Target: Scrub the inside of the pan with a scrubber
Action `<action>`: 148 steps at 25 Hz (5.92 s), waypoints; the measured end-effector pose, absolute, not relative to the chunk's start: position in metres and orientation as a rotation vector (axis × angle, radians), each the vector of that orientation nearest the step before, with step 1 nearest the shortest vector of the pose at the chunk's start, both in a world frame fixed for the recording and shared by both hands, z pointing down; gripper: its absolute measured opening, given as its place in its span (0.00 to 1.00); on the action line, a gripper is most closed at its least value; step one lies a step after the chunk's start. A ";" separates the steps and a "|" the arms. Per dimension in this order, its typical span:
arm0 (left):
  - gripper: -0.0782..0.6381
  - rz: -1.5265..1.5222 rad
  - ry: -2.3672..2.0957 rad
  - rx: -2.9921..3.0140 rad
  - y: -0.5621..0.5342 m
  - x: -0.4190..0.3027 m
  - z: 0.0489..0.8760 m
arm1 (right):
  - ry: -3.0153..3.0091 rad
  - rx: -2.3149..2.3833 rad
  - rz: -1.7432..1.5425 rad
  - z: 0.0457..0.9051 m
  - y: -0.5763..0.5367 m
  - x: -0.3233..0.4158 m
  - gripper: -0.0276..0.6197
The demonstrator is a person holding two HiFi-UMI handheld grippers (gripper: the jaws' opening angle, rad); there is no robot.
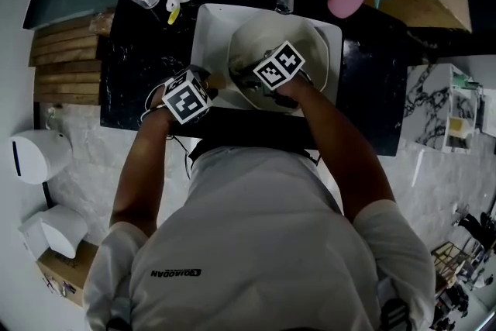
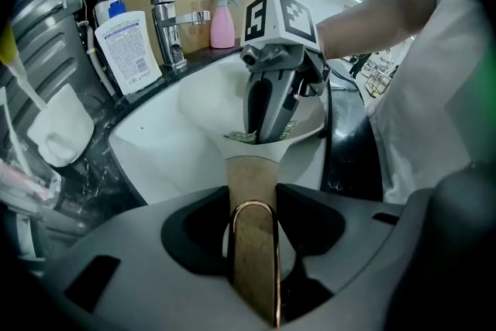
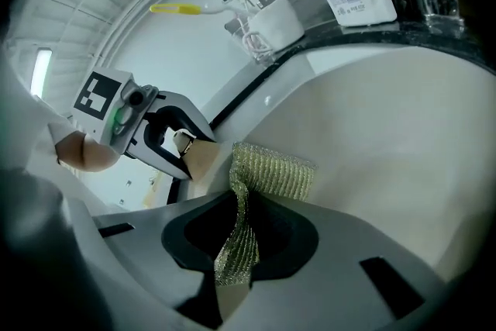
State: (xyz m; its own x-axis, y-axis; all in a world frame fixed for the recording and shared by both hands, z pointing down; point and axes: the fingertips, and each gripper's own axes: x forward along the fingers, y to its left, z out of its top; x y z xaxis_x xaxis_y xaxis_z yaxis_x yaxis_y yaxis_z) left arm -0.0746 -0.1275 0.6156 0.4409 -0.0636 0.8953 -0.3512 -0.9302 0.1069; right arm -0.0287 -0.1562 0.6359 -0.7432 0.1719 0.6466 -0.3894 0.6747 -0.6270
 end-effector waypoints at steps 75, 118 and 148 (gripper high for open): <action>0.38 1.447 -0.365 2.333 -0.128 -0.074 0.615 | -1.251 -0.065 -1.152 0.659 -0.294 0.092 0.17; 0.38 1.459 -0.367 2.381 -0.132 -0.076 0.619 | -1.137 0.274 -0.363 0.686 -0.257 0.192 0.16; 0.38 1.487 -0.376 2.390 -0.132 -0.078 0.622 | -1.262 0.137 0.530 0.688 -0.127 0.176 0.16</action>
